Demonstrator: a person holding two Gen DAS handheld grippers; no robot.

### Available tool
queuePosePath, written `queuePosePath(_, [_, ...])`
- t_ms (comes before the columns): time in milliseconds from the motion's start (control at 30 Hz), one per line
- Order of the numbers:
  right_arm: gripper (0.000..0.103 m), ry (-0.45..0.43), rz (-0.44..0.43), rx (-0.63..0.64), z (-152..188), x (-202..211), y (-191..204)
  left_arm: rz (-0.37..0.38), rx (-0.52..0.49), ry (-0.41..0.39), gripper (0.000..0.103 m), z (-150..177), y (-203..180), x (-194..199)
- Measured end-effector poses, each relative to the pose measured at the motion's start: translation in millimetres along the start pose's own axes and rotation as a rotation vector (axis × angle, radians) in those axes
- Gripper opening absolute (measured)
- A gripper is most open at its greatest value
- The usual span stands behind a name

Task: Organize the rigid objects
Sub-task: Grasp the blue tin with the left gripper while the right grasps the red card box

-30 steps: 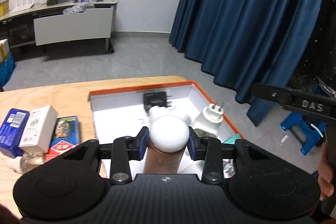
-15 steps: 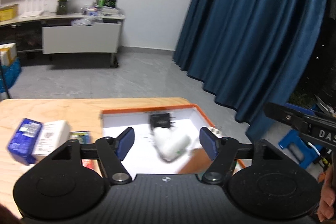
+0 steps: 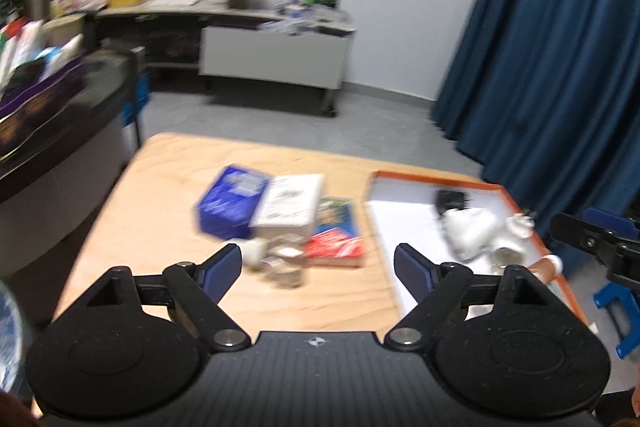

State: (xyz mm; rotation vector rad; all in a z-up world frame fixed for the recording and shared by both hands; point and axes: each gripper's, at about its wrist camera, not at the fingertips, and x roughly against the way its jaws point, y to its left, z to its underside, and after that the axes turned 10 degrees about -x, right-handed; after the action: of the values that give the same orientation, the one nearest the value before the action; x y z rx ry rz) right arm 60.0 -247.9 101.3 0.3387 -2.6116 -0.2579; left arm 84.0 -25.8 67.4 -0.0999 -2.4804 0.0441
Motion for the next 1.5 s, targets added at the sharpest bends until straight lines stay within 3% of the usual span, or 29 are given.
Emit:
queuePosePath(200, [0.084, 0.043, -0.044, 0.045, 11, -12, 30, -0.068, 0.053, 0.014, 0.086, 13, 32, 11])
queuePosePath(500, [0.085, 0.076, -0.057, 0.081, 21, -19, 44, -0.092, 0.077, 0.019, 0.092, 18, 55, 3])
queuePosePath(1033, [0.085, 0.126, -0.029, 0.059, 27, -42, 29, -0.125, -0.153, 0.090, 0.094, -14, 66, -101])
queuePosePath(1367, [0.085, 0.153, -0.016, 0.033, 27, -65, 23, -0.111, -0.202, 0.148, 0.096, -23, 76, -149])
queuePosePath(1467, [0.085, 0.177, -0.023, 0.034, 28, -76, 26, -0.104, -0.185, 0.142, 0.084, -22, 80, -153])
queuePosePath(1500, [0.085, 0.183, -0.025, 0.037, 28, -79, 27, -0.105, -0.183, 0.128, 0.068, -21, 80, -150])
